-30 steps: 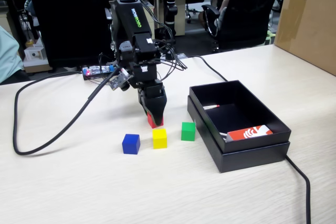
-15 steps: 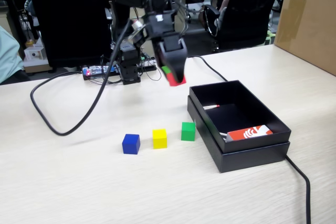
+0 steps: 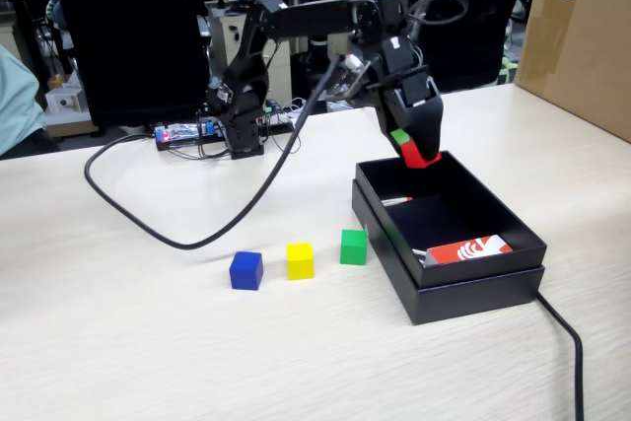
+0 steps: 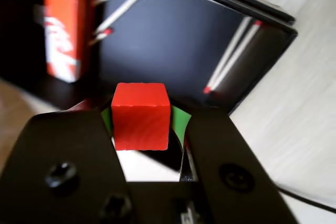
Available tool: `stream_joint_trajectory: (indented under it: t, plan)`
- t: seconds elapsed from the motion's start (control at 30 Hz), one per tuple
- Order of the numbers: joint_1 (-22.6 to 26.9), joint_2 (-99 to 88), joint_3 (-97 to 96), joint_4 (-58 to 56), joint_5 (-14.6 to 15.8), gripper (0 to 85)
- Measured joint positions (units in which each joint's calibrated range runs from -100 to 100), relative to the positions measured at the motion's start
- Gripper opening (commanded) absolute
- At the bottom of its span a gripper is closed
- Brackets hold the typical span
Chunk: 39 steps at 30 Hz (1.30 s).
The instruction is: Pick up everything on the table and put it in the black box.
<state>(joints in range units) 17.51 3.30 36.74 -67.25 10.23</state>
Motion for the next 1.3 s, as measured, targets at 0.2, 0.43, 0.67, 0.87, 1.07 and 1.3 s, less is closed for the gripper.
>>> stream_joint_trajectory:
  t: [0.2, 0.43, 0.67, 0.87, 1.07, 1.3]
  plan:
    - [0.5, 5.3, -0.4, -0.3, 0.6, 14.4]
    - [0.6, 11.1, -1.3, -0.3, 1.1, 14.9]
    - [0.5, 13.1, -1.8, 0.0, 1.3, 39.5]
    - [0.4, 9.2, -4.4, 0.2, 1.3, 39.6]
    - [-2.6, -13.5, -9.4, -0.5, 0.8, 40.8]
    - [-12.2, -32.9, -16.8, -0.6, -4.2, 41.9]
